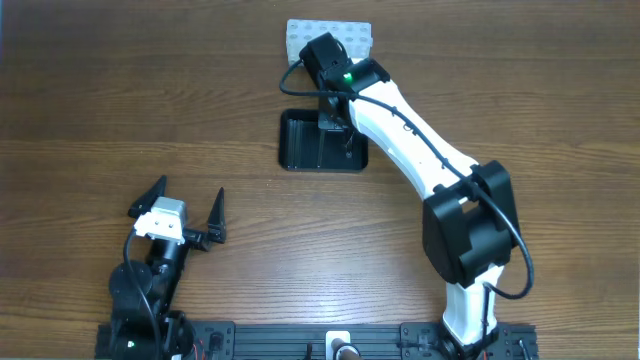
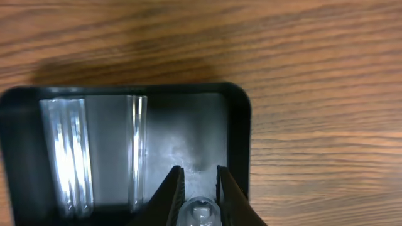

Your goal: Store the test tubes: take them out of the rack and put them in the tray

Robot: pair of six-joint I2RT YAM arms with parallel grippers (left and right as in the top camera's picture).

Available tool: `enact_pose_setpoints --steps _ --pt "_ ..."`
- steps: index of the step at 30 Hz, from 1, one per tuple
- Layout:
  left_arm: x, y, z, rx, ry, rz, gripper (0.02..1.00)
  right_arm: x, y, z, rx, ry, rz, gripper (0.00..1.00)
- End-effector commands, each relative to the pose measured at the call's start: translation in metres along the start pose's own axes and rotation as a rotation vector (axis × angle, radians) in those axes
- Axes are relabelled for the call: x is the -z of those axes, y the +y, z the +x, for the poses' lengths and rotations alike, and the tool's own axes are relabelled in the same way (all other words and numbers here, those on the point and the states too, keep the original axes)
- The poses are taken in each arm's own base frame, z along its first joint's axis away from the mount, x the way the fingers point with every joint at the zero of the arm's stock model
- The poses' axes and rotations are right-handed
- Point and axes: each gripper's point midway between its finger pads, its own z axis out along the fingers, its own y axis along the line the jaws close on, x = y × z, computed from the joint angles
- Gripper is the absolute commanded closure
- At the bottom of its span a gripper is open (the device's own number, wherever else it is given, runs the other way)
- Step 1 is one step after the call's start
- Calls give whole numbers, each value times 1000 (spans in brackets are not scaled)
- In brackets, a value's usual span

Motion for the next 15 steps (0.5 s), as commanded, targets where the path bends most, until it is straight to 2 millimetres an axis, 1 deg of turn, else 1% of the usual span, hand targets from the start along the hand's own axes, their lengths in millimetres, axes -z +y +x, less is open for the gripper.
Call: enact_pose_setpoints --steps 1,8,11,15 --pt "0 -1 1 -10 0 7 18 -21 -4 4 -77 39 21 873" --pt "0 -1 1 -10 1 7 18 -48 -1 13 -91 108 1 855" --pt "0 -1 1 -10 1 7 18 -56 -2 17 -90 124 10 847" --pt "0 -1 1 -10 1 7 20 -65 -3 19 -92 138 17 801"
